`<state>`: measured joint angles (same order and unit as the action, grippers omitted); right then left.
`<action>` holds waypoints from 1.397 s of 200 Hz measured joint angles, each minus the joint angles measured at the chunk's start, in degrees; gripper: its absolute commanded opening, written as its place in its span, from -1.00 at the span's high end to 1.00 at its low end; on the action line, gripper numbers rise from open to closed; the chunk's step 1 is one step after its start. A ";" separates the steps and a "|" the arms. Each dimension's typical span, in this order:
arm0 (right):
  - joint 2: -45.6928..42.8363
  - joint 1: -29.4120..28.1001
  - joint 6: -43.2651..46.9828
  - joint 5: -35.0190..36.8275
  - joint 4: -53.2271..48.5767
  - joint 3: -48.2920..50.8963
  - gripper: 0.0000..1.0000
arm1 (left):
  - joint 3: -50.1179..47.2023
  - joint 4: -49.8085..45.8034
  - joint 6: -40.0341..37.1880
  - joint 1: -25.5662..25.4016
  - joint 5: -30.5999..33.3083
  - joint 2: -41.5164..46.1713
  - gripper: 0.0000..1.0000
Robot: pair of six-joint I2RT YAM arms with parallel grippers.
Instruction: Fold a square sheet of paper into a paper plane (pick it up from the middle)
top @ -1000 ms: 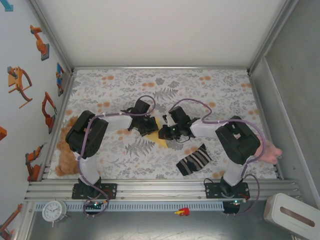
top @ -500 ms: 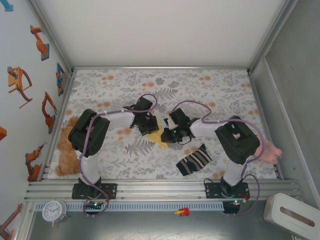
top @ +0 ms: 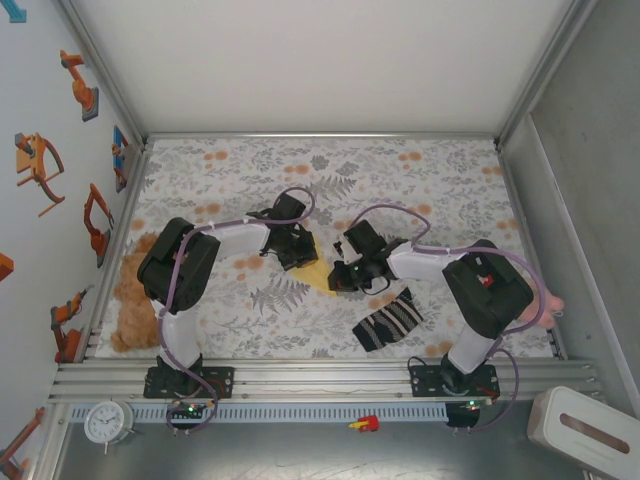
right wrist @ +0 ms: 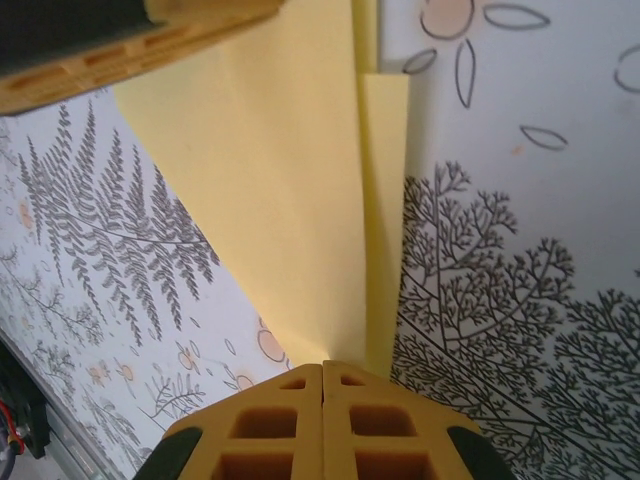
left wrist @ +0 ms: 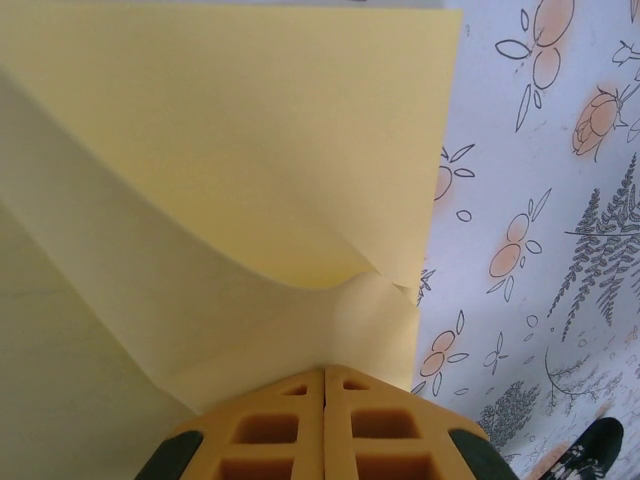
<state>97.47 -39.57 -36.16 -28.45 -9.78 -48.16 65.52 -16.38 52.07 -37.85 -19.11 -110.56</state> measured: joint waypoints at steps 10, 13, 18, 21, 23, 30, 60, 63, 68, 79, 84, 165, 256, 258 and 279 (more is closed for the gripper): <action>-0.02 0.00 0.02 0.00 -0.09 0.20 0.90 | 0.00 0.00 0.00 0.00 0.00 0.00 0.85; -0.02 0.00 0.04 0.00 -0.13 0.22 0.90 | 0.00 0.00 -0.02 0.00 0.00 0.00 0.85; -0.02 0.00 0.04 0.02 -0.17 0.22 0.90 | 0.00 0.00 -0.02 0.00 0.00 0.00 0.85; -0.02 0.00 0.04 0.04 -0.24 0.22 0.90 | 0.02 -0.02 0.00 0.00 0.00 -0.02 0.85; -0.02 0.00 0.04 0.04 -0.26 0.22 0.90 | 0.02 0.00 0.00 0.00 0.00 -0.02 0.85; -0.02 0.00 0.09 0.04 -0.28 0.22 0.90 | 0.02 -0.02 0.00 0.00 0.00 -0.04 0.85; -0.02 0.00 0.20 0.46 -0.26 0.35 0.90 | 0.15 -0.17 0.00 0.00 0.00 -0.11 0.85; -0.02 0.00 0.20 0.52 -0.26 0.39 0.90 | 0.15 -0.17 0.00 0.00 0.00 -0.11 0.85; -0.02 0.00 0.20 0.66 -0.24 0.46 0.90 | 0.17 -0.20 0.00 0.00 0.00 -0.13 0.85; 0.00 0.00 0.20 0.94 -0.26 0.48 0.90 | 0.26 -0.31 0.00 0.00 -0.02 -0.20 0.85; 0.00 0.00 0.20 0.98 -0.26 0.48 0.90 | 0.33 -0.39 0.00 0.00 -0.02 -0.22 0.85; -2.95 0.00 -0.07 1.88 -0.68 0.85 0.76 | 0.44 -0.57 0.00 0.00 -0.02 -0.26 0.85; -2.86 0.00 0.09 5.22 -1.16 0.61 0.54 | 0.35 -0.35 0.04 0.00 -0.13 -0.31 0.73; -2.71 0.00 0.13 5.14 -1.16 0.59 0.55 | 0.35 -0.35 0.04 0.00 -0.13 -0.31 0.72; -1.68 0.00 0.24 3.76 -0.92 0.39 0.60 | 0.33 -0.15 0.07 0.00 -0.20 -0.31 0.71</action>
<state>95.79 -39.57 -35.92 -24.69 -10.70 -47.77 65.84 -16.53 52.14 -37.85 -19.31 -110.87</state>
